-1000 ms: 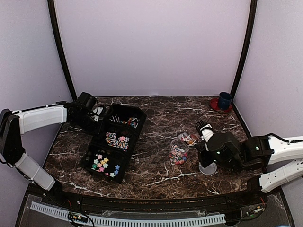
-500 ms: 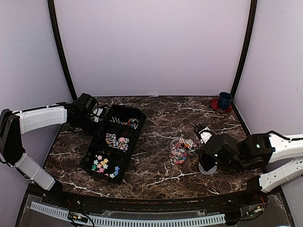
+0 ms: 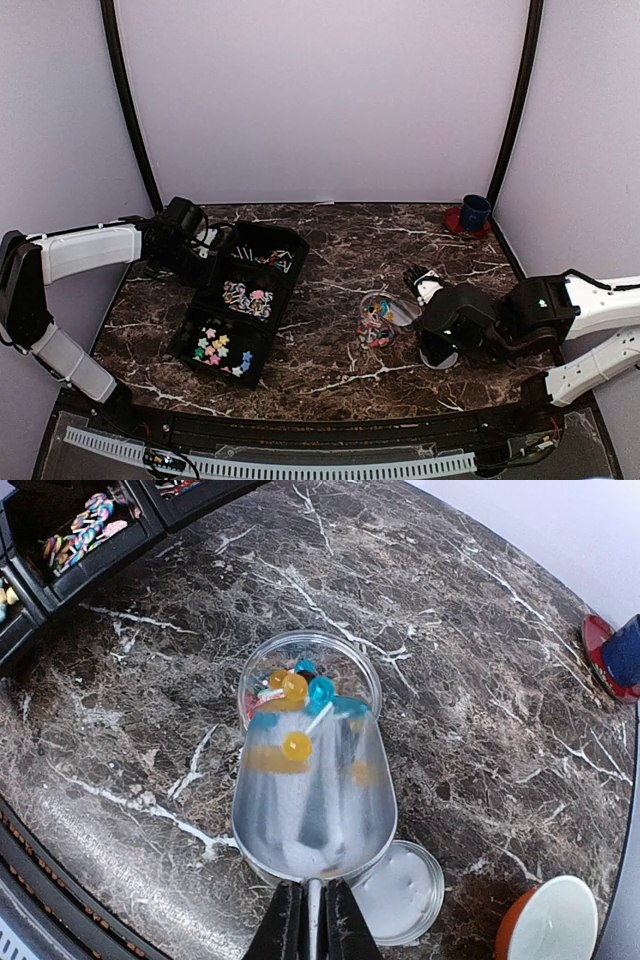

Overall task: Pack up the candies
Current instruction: Place the fake candies in the packing bottle.

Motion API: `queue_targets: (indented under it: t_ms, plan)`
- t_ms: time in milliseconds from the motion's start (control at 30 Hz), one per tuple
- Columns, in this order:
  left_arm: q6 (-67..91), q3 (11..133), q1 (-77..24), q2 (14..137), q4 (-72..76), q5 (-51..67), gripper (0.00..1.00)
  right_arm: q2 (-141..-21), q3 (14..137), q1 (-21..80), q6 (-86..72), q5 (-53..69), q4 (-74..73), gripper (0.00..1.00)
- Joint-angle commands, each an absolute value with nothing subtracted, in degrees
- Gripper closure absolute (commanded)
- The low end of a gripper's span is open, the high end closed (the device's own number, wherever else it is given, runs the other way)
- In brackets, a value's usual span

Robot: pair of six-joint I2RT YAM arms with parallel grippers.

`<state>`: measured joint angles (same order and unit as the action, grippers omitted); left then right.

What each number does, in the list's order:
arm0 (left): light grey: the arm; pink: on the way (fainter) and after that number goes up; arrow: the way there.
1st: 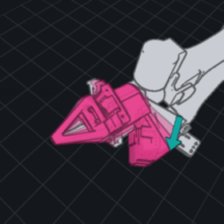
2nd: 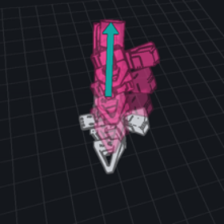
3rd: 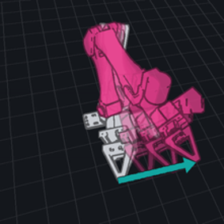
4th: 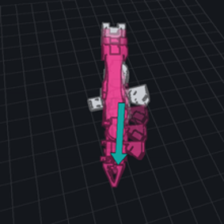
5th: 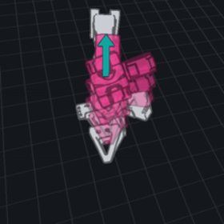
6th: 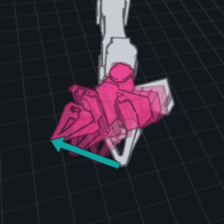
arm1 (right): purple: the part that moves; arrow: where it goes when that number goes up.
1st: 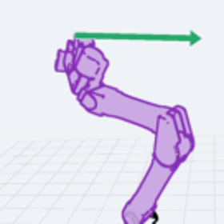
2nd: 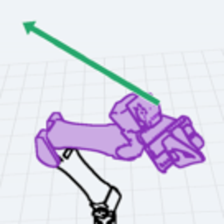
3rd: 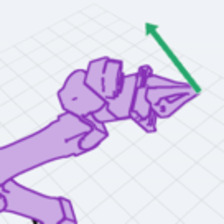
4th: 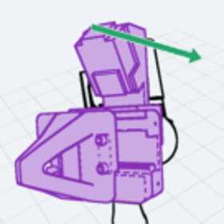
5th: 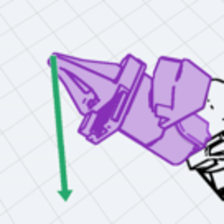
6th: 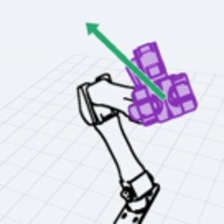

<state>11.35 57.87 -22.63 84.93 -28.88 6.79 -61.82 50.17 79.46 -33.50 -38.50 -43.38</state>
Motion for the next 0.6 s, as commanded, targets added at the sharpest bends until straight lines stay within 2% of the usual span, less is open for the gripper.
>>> queue_targets:
  t_ms: [0,567]
  plan:
    - [12.5,58.3,-22.3,81.6,-25.2,9.6,1.00,-63.5,53.9,80.0,-34.7,-38.3,-46.9,1.00]
    - [12.6,58.0,-22.3,81.3,-25.0,9.7,1.00,-71.4,61.9,80.0,-33.4,-36.6,-56.5,1.00]
